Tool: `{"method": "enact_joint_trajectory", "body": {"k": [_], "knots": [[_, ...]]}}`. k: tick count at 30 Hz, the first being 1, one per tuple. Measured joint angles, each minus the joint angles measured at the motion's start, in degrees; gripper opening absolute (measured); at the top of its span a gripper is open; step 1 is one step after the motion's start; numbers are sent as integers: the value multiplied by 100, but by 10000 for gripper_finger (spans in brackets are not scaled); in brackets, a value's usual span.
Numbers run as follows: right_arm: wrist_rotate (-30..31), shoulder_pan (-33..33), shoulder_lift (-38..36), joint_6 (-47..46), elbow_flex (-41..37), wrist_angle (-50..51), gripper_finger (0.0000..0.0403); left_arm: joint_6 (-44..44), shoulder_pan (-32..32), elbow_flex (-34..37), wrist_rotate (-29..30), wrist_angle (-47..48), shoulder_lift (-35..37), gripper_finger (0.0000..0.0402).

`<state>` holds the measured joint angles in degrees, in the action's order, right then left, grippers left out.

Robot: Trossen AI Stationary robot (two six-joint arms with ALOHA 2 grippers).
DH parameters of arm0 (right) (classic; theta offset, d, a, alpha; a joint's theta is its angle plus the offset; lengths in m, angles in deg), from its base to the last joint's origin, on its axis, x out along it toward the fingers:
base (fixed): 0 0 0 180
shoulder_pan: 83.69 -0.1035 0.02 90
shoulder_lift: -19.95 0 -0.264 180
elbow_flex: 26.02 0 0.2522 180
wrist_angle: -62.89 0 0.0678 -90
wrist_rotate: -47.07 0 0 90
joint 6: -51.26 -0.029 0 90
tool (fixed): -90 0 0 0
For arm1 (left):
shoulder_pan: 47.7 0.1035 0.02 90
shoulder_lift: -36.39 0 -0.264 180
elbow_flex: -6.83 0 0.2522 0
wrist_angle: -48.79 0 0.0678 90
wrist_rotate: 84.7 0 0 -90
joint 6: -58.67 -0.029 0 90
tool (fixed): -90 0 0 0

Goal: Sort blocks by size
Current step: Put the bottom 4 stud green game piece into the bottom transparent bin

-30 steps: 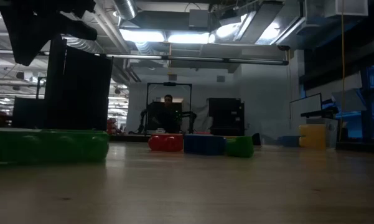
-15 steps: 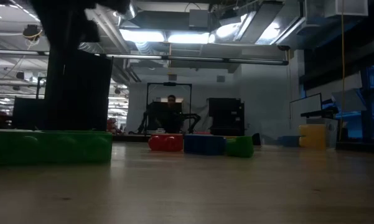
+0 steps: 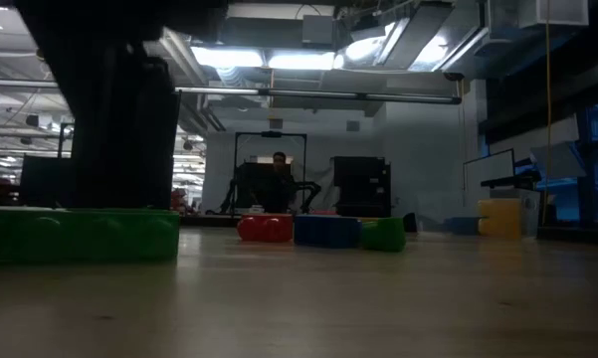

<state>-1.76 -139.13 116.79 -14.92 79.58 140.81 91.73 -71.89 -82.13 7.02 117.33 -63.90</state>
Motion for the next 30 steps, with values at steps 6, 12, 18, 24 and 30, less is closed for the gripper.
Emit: {"method": "enact_joint_trajectory", "body": {"k": [6,12,18,24,30], "knots": [[54,413,-144,2334,870,47,122,11,-33,0,217,8,-422,175],[-107,951,-164,3614,1265,77,122,14,41,0,360,9,-681,175],[-655,1609,-157,3985,1253,339,122,87,101,-31,337,-24,-999,176],[-1039,2256,-155,4323,1241,960,122,-155,183,-28,277,-34,-1104,168],[-1252,2837,-155,4407,1241,1665,122,-294,315,-16,153,-105,-1085,115]]}}
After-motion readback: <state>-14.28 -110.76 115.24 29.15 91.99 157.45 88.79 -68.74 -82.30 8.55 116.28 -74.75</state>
